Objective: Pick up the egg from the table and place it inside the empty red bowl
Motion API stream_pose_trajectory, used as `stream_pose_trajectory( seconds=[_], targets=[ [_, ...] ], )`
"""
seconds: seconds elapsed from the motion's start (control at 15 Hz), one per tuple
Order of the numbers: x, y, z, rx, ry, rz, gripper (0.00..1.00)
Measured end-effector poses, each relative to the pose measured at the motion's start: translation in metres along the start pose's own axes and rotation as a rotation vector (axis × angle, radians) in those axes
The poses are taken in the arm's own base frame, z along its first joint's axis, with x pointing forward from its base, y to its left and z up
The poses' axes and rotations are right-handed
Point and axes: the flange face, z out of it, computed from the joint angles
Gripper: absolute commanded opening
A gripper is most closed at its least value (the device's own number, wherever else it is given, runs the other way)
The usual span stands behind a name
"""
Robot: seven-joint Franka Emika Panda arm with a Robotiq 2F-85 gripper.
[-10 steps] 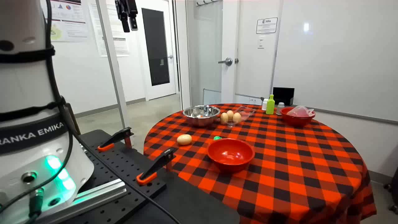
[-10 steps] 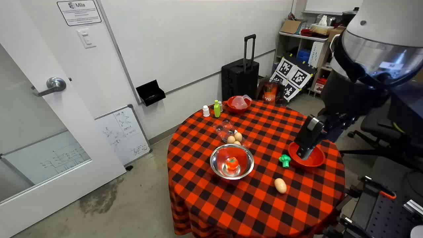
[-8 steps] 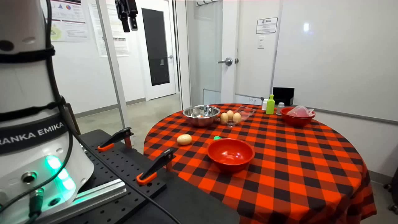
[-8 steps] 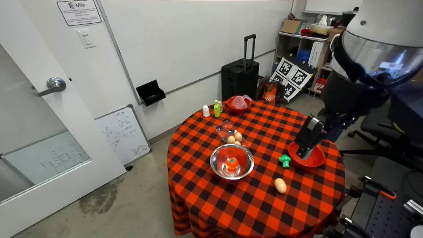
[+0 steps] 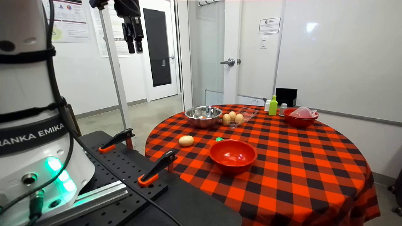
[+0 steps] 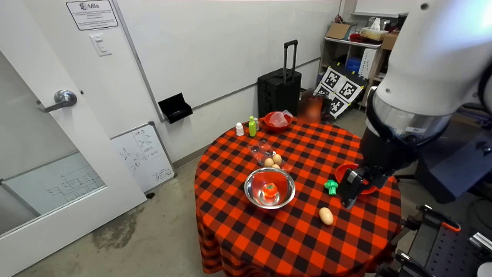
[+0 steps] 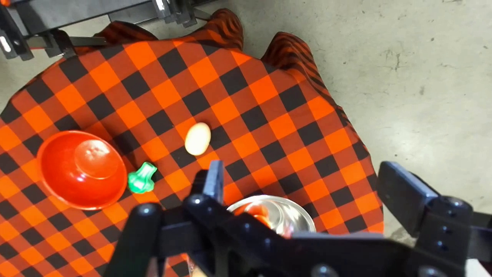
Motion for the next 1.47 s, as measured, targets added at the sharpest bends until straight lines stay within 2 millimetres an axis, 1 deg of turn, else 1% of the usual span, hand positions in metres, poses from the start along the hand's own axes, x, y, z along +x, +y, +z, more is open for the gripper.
stream_pose_trajectory(
  seconds=[0.27,0.53,0.87,1.2,1.33,1.47],
  targets=[
    [0.008,0.007,0.053,0.015,0.009,0.006,1.00],
    [0.019,0.018,0.104,0.012,0.014,-0.004,1.00],
    [0.042,0.044,0.170,0.009,-0.030,0.030,1.00],
    [0.069,0.074,0.228,0.008,-0.085,0.136,1.00],
    [0.078,0.080,0.249,0.007,-0.110,0.178,1.00],
    [0.086,0.081,0.268,0.012,-0.141,0.219,1.00]
  ],
)
